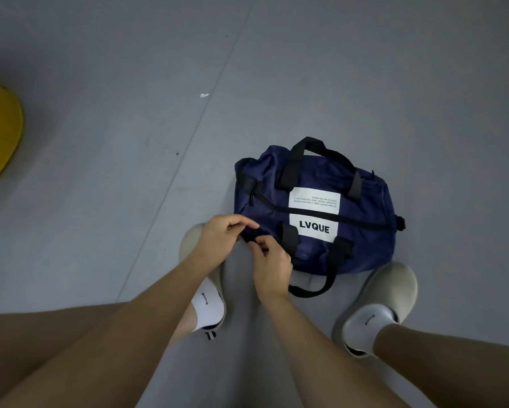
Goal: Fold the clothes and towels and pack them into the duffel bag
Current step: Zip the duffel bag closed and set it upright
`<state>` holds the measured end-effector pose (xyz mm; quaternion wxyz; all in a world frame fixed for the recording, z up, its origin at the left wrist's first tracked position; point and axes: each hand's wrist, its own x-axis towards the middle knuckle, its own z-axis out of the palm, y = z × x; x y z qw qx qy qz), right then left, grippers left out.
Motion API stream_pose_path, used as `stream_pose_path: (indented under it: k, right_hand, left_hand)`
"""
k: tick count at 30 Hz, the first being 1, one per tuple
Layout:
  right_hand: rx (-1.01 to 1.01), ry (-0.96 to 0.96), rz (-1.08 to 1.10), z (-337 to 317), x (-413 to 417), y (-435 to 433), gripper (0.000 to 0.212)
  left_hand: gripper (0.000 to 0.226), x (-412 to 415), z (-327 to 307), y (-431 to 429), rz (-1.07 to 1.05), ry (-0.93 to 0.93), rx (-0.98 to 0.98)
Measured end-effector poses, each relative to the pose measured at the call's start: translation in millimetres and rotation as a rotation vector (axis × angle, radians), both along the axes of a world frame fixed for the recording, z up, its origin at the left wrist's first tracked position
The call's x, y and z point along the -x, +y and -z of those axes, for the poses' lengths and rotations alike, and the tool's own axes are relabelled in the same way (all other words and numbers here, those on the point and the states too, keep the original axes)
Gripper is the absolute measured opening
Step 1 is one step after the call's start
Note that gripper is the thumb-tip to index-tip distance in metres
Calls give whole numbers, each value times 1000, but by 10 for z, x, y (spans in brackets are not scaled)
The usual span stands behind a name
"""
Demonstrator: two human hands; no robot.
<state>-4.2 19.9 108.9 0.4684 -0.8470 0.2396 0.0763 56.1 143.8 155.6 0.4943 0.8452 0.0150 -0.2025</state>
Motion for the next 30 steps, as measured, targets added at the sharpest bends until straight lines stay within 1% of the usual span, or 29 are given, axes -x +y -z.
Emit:
stream_pose_path:
  k: [3,5,8,11,14,16,20,24,30]
  right_hand:
    - [-19,12,9,-25,24,-48,12]
    - [2,16,20,-19,41,-46,14]
    - [22,40,117,18,87,-14,17]
    - [21,71,199,21,139,48,17]
    - [11,64,212,8,162,76,14]
    - [36,60,203,23,156,38,12]
    - [126,103,208,93,198,-185,13]
    - [214,117,180,132,287,-414,14]
    - [255,183,276,166,470,-855,15]
  left_hand:
    - [32,49,-7,-14,29,-10,-58]
    - [40,86,23,-24,32,-28,-90]
    - [46,142,111,-58,41,-60,-117]
    - [44,151,169,-99,51,-53,-165]
    - [38,149,179,-124,32,-75,-220]
    - [39,148,177,-139,35,-114,-260]
    - [42,139,124,-159,-2,-127,-280]
    - [41,150,48,-163,-30,-138,-276]
    - [38,165,-96,-207,-71,-158,-326]
